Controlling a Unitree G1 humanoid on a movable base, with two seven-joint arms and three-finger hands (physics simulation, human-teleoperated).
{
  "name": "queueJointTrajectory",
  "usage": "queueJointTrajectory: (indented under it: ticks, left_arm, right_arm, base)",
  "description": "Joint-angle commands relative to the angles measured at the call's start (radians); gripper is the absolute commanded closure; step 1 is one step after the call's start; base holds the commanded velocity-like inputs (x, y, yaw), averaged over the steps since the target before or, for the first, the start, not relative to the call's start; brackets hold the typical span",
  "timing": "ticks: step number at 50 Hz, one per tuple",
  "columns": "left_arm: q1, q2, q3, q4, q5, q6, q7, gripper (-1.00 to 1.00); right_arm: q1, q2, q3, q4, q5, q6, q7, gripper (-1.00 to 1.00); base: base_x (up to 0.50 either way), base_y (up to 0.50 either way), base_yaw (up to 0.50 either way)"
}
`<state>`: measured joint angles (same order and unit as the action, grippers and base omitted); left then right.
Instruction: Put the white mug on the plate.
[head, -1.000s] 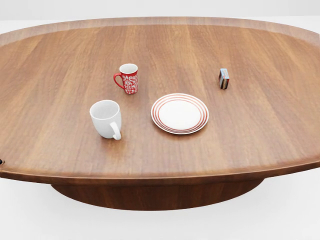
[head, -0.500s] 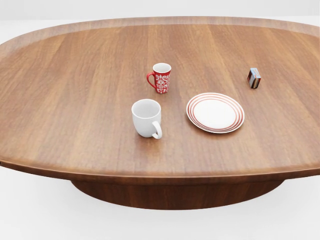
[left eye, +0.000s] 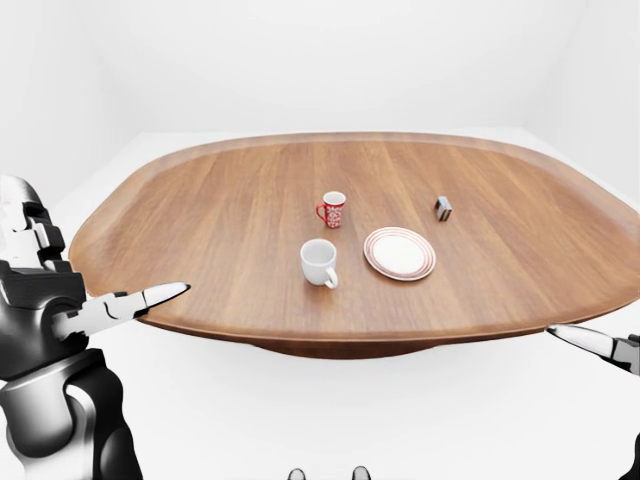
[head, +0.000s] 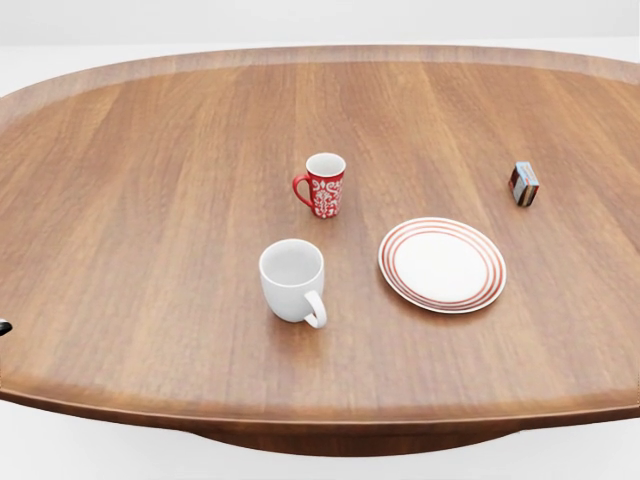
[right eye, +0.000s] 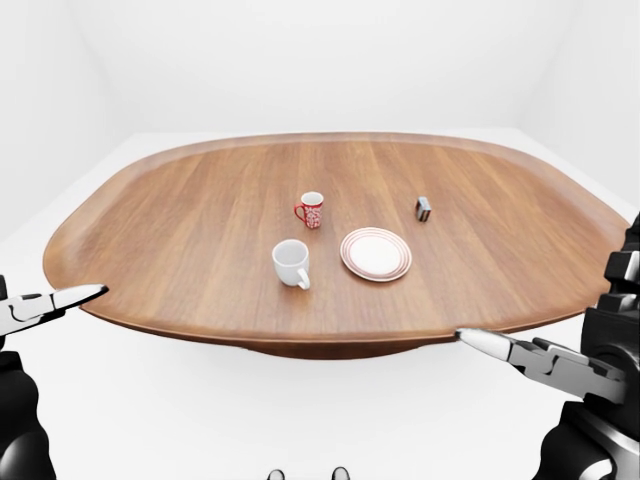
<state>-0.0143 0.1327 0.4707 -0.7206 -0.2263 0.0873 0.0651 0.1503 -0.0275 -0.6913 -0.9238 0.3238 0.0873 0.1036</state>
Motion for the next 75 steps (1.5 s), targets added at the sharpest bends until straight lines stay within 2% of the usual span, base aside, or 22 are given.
queueJointTrajectory:
  ticks: [1,51,64,75]
  left_arm:
    - [-0.001,0.0,-0.004,0.006,0.003,0.0,-0.001,-1.0]
    - [0.005,-0.006,-0.013,0.017,0.013,0.0,-0.001,-1.0]
    - [0.003,-0.007,-0.013,0.014,0.014,0.0,0.0,-1.0]
    - [-0.001,-0.004,-0.019,0.028,0.018,0.0,0.001,-1.0]
  right_arm:
    - [-0.002,-0.001,0.005,0.004,0.001,0.0,0.004,-1.0]
    - [0.008,0.009,0.006,0.012,-0.011,0.0,0.015,-1.0]
    - [0.009,0.01,0.005,0.003,-0.004,0.0,0.014,-1.0]
    - [0.009,0.011,0.006,0.015,-0.007,0.0,0.008,-1.0]
  base:
    - [0.37,0.0,0.0]
    - [0.37,0.0,0.0]
    - [0.0,0.0,0.0]
    - [-0.02,-0.27,0.0]
